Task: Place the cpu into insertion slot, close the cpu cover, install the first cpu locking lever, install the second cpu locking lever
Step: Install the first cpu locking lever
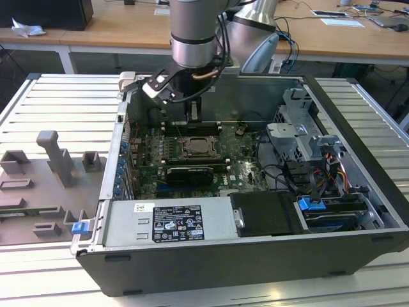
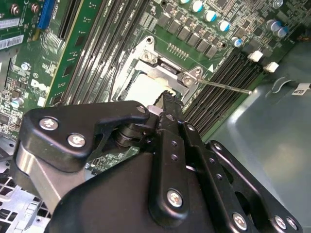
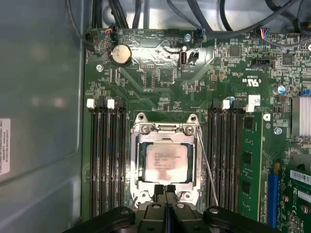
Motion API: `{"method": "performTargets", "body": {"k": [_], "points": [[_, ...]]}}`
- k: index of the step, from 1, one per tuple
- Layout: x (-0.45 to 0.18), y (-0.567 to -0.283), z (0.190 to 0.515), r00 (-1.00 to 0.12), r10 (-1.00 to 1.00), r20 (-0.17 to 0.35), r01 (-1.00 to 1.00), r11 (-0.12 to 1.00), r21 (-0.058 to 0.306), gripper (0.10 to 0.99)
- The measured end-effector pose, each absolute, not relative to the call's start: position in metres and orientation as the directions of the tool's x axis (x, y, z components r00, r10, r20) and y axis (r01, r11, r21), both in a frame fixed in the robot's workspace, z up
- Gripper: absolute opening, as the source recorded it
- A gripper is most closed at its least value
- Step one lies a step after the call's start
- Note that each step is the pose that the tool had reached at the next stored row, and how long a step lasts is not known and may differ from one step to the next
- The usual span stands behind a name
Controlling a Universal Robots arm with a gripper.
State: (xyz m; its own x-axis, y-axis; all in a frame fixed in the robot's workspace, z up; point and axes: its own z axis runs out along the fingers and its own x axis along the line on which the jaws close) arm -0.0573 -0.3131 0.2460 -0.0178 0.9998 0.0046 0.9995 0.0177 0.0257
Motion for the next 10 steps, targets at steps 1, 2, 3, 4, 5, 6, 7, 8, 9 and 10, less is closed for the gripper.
{"method": "performTargets", "body": {"k": [1,2,3,4,5,6,7,8,9,10], "points": [[-0.0577,-0.3131,0.2459,-0.018,1.000,0.005,1.000,0.018,0.026,0.106],[-0.0581,-0.3131,0.2460,-0.018,1.000,0.005,1.000,0.018,0.026,0.106],[-0.0584,-0.3131,0.2459,-0.018,1.000,0.005,1.000,0.018,0.026,0.106],[-0.0588,-0.3131,0.2460,-0.018,1.000,0.005,1.000,0.018,0.026,0.106],[-0.0594,-0.3131,0.2459,-0.018,1.000,0.005,1.000,0.018,0.026,0.106],[-0.0614,-0.3131,0.2460,-0.023,1.000,0.005,0.999,0.023,0.026,0.106],[-0.0619,-0.3131,0.2460,-0.038,0.999,0.004,0.999,0.038,0.026,0.106],[-0.0619,-0.3131,0.2460,-0.052,0.999,0.005,0.998,0.052,0.026,0.106],[-0.0620,-0.3131,0.2459,-0.075,0.997,0.005,0.997,0.075,0.026,0.106],[-0.0620,-0.3131,0.2460,-0.096,0.995,0.005,0.995,0.096,0.026,0.106]]}}
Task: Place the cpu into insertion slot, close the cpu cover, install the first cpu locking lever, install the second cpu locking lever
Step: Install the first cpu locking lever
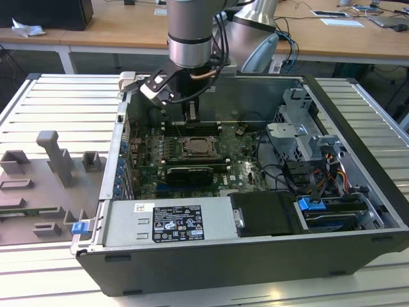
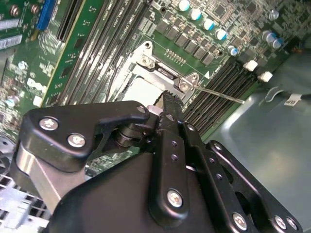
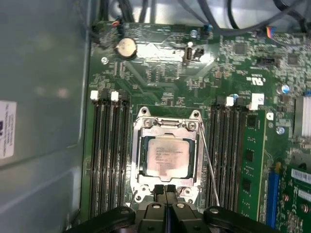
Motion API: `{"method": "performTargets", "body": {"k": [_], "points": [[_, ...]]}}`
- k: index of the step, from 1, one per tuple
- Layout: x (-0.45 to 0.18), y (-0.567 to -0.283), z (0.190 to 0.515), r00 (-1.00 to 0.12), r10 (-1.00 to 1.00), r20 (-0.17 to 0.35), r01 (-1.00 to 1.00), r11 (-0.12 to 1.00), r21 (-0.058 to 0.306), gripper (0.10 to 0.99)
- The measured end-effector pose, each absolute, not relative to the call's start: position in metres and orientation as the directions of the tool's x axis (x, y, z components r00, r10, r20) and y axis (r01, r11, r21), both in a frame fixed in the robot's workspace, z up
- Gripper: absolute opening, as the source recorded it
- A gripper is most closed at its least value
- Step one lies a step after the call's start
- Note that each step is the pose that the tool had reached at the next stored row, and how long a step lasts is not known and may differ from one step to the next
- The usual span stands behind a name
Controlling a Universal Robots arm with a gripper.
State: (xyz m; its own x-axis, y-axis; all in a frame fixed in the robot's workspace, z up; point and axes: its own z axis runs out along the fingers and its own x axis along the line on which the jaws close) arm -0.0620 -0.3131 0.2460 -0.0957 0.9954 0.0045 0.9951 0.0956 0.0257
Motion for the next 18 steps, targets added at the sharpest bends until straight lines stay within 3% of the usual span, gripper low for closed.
{"method": "performTargets", "body": {"k": [8,15,18], "points": [[-0.0620,-0.3130,0.2460,-0.226,0.974,0.005,0.974,0.226,0.023,0.106],[-0.0620,-0.3130,0.2459,-0.451,0.893,0.005,0.892,0.451,0.022,0.106],[-0.0620,-0.3130,0.2459,-0.495,0.869,0.005,0.869,0.494,0.022,0.106]]}}
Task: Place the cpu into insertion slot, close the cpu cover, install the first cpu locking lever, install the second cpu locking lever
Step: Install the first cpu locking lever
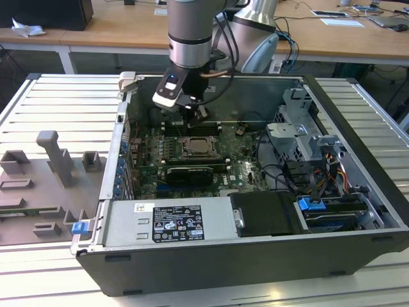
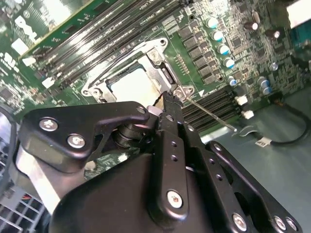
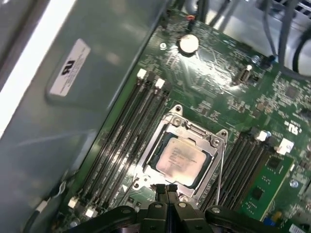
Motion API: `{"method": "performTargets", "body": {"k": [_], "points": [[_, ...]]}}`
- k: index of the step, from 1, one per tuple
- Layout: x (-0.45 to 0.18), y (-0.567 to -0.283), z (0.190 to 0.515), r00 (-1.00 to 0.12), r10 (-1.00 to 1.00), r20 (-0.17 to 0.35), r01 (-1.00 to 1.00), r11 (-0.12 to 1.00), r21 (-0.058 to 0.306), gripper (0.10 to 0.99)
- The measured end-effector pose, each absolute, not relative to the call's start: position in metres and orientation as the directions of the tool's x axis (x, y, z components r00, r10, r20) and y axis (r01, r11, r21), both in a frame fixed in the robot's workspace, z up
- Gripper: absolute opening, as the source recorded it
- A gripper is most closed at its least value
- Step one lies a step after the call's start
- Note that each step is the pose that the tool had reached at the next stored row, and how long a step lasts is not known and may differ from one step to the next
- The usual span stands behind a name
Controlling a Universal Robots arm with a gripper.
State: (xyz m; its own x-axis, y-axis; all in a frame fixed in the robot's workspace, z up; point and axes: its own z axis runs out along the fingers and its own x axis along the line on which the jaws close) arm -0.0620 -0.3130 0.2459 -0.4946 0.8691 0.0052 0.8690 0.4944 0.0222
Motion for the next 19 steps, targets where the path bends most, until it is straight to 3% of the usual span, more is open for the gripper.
{"method": "performTargets", "body": {"k": [9,19], "points": [[-0.0620,-0.3130,0.2459,-0.592,0.806,0.005,0.806,0.591,0.022,0.106],[-0.0620,-0.3130,0.2459,-0.786,0.618,0.005,0.618,0.786,0.022,0.106]]}}
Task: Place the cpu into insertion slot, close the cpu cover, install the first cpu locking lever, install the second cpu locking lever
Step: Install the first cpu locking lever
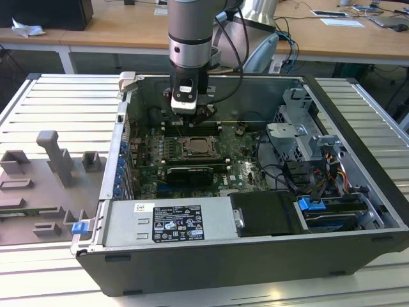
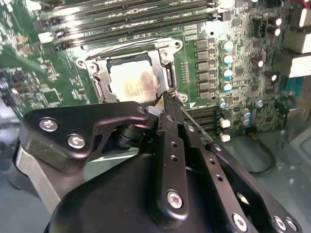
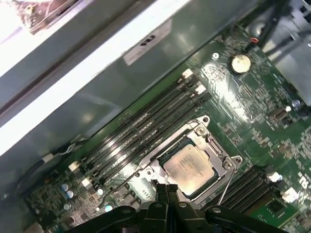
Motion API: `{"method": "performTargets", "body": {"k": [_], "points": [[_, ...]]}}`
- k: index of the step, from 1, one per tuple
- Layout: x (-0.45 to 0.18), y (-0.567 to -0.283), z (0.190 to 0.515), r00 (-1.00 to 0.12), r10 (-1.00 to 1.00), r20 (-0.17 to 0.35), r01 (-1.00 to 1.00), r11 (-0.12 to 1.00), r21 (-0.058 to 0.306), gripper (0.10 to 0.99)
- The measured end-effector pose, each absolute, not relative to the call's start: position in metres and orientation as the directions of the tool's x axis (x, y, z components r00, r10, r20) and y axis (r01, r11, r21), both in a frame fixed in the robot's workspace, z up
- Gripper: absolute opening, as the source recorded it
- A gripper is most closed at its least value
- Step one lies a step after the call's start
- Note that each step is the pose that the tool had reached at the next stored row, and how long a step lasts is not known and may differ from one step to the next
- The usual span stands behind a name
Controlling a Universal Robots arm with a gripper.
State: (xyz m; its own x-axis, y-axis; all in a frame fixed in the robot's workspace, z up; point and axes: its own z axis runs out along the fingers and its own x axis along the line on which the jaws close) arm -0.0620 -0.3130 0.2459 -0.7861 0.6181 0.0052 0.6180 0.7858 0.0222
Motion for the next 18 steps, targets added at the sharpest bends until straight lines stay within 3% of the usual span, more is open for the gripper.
{"method": "performTargets", "body": {"k": [18], "points": [[-0.0627,-0.3130,0.2458,-0.881,0.473,0.005,0.473,0.881,0.022,0.106]]}}
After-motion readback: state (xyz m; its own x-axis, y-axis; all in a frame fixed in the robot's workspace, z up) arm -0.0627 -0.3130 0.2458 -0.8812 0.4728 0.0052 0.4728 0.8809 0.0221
